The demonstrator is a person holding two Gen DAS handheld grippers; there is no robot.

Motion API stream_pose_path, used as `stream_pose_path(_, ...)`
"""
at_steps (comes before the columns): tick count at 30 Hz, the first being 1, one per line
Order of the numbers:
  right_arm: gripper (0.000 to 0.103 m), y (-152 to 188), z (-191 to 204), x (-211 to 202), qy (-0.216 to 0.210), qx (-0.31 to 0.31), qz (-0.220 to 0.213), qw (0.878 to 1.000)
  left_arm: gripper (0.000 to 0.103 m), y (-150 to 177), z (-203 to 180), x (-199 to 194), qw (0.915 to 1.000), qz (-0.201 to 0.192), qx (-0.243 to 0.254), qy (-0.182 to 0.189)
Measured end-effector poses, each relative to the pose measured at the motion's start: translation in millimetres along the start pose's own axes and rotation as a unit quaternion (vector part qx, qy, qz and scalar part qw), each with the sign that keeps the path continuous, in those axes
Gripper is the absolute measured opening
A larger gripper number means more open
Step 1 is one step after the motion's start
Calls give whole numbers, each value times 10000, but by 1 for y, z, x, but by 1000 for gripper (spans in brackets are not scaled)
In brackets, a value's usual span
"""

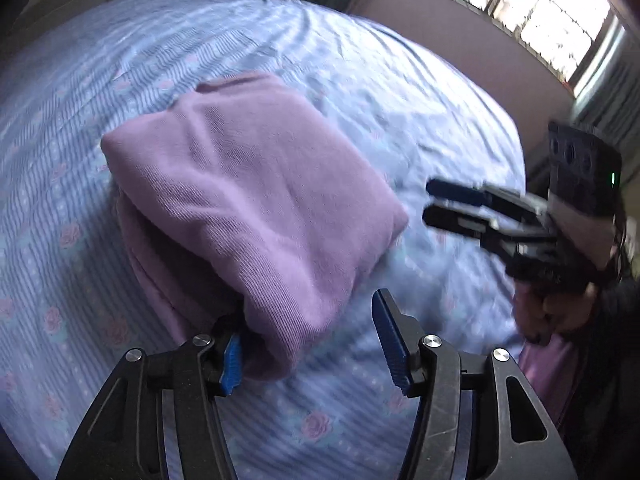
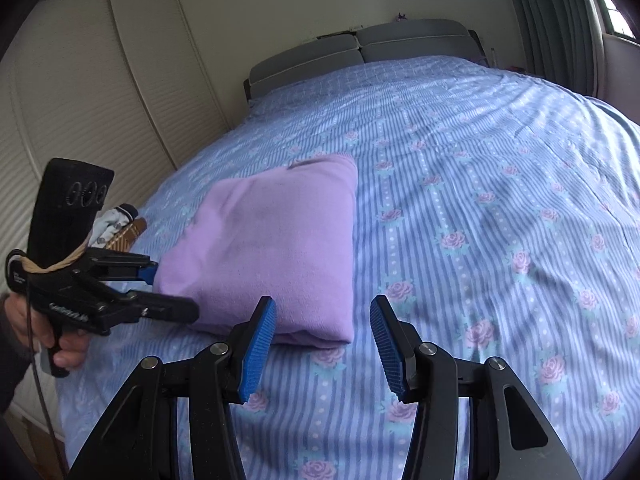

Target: Fold small clothes

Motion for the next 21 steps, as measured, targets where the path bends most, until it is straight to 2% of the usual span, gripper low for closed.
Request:
stream_pose_path(2, 49, 2, 1, 3, -6, -11, 47, 10000, 55, 11, 4, -2, 9999, 114, 62, -99)
stream_pose_path(4, 49, 4, 1, 5, -8, -19, 83, 10000, 53, 19, 11, -6, 9998, 129, -92, -109)
stream_pose_path(5, 49, 6, 2, 6, -12, -13, 103, 9999, 49, 23, 15, -9, 9997, 112, -188, -106)
stream_pose_path(7, 49, 8, 2, 9, -23, -1, 150, 9999, 48, 31, 20, -15, 9994, 61, -313, -95)
stream_pose_path(11, 49, 9, 3, 9, -10, -32, 138, 9999, 38, 43, 19, -19, 9992, -96, -371, -111)
stream_pose_path(13, 49, 8, 4, 8, 5, -65, 106, 9999, 38, 39, 13, -23, 9990, -252, -358, -74)
stream_pose_path(17, 49, 6, 4, 3, 59, -120, 27, 9999, 39, 23, -6, -43, 9964, -820, -164, -148)
stream_pose_path(21, 49, 5, 1, 1, 48, -56, 23, 10000, 39, 8, -2, -44, 9957, -887, -100, -248)
Point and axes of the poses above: each gripper's, at about its wrist camera, not at the fingertips, and x roughly the way its jaws point, z to its left, y to its underside, the point moved 7 cm from there along x, roughly the way its jaws point, and after that the axes turned 15 degrees about -x, right-handed, at the moved point
